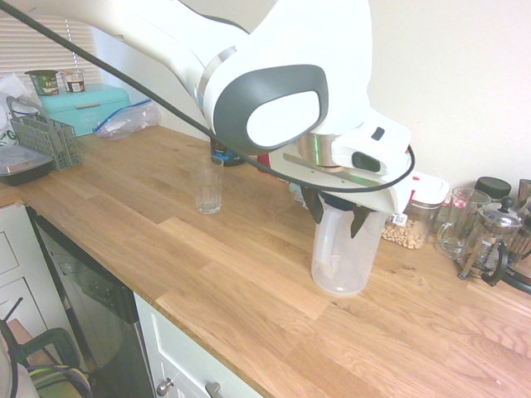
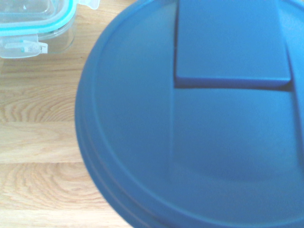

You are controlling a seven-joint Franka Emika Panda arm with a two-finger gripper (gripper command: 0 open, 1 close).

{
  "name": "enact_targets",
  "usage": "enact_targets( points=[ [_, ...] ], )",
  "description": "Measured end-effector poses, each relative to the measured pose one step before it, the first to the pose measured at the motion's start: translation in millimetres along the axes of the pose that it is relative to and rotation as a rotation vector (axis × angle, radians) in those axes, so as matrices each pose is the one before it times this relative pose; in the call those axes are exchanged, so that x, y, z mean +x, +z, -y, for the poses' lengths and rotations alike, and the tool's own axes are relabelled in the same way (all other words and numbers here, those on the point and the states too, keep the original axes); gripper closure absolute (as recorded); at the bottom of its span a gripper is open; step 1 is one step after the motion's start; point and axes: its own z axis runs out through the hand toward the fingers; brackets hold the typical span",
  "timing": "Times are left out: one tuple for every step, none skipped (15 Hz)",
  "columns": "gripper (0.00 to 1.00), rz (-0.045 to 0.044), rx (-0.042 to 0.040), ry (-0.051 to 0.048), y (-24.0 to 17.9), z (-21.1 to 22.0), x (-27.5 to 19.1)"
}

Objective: Pour me some water

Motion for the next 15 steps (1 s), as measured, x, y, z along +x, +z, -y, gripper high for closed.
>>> enact_targets(
  points=[
    [1.0,0.0017,-0.00114,-0.00097,0.88,0.36,-0.22],
    [1.0,0.00165,-0.00103,-0.00074,0.84,0.25,-0.25],
    [1.0,0.0015,-0.00084,-0.0003,0.72,0.04,-0.27],
    [1.0,0.00116,-0.00057,0.00003,0.55,-0.11,-0.26],
    [1.0,0.0011,-0.00044,-0.00036,0.46,0.01,-0.43],
    [1.0,0.00132,-0.00054,-0.00063,0.56,0.1,-0.57],
    [1.0,0.00097,-0.00039,-0.00034,0.42,0.02,-0.41],
    [1.0,0.00031,-0.0003,0.0003,0.14,-0.18,-0.1],
    [1.0,0.00035,-0.00037,0.00063,0.18,-0.35,-0.1],
    [1.0,-0.00053,0.00016,0.00031,-0.23,-0.13,0.05],
    [1.0,-0.00003,-0.00023,0.00069,-0.09,-0.3,0.08],
    [1.0,0.00025,-0.00002,0.00024,-0.26,-0.15,-0.03],
    [1.0,0.00143,-0.00292,0.00194,-0.47,-0.85,-0.07],
    [1.0,0.00463,-0.00442,0.00472,-2.02,-1.92,-0.34],
    [1.0,0.00676,-0.00374,0.00149,-5.11,-1.73,-1.15]
  ],
)
